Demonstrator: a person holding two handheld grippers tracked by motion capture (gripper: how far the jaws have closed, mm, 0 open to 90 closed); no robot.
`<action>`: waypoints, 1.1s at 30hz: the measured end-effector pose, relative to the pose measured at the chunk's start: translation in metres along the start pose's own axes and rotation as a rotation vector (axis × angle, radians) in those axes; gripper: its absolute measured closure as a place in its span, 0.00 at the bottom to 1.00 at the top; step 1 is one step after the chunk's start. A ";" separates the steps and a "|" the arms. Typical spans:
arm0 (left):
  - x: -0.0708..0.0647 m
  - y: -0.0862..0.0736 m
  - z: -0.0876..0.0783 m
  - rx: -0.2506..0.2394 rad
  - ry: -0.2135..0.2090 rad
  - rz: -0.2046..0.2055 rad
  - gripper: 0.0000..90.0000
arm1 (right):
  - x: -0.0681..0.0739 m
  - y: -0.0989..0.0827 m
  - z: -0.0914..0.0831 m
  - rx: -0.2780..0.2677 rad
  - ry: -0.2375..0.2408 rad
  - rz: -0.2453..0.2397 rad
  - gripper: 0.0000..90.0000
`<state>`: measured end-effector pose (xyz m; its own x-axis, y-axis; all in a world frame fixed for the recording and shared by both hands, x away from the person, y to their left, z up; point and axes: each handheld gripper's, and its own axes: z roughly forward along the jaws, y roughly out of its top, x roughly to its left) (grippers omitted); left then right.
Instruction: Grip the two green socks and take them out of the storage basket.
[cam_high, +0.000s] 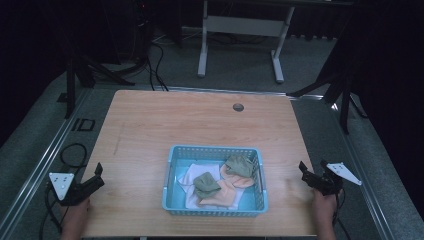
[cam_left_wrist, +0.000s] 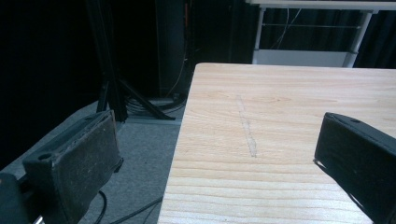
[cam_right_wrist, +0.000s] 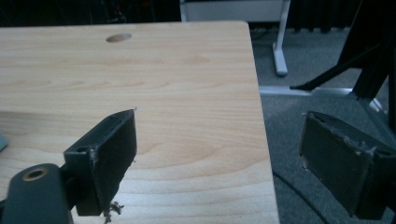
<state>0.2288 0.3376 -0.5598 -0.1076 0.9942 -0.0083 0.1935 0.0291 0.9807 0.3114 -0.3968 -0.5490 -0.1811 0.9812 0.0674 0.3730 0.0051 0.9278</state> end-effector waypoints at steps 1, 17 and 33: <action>0.000 0.000 0.000 0.001 0.001 0.000 0.00 | -0.002 0.001 0.002 0.017 0.010 -0.003 0.12; -0.001 0.000 0.000 0.007 -0.003 0.009 0.00 | -0.019 0.020 -0.008 0.389 0.499 -0.274 0.15; 0.000 0.000 0.000 0.005 -0.009 0.004 0.01 | 0.017 0.056 -0.020 0.595 0.655 -0.564 0.15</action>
<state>0.2294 0.3377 -0.5597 -0.0977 0.9952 -0.0065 0.1985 0.0259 0.9797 0.3107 -0.3838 -0.4885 -0.8587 0.5115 0.0317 0.4364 0.6974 0.5685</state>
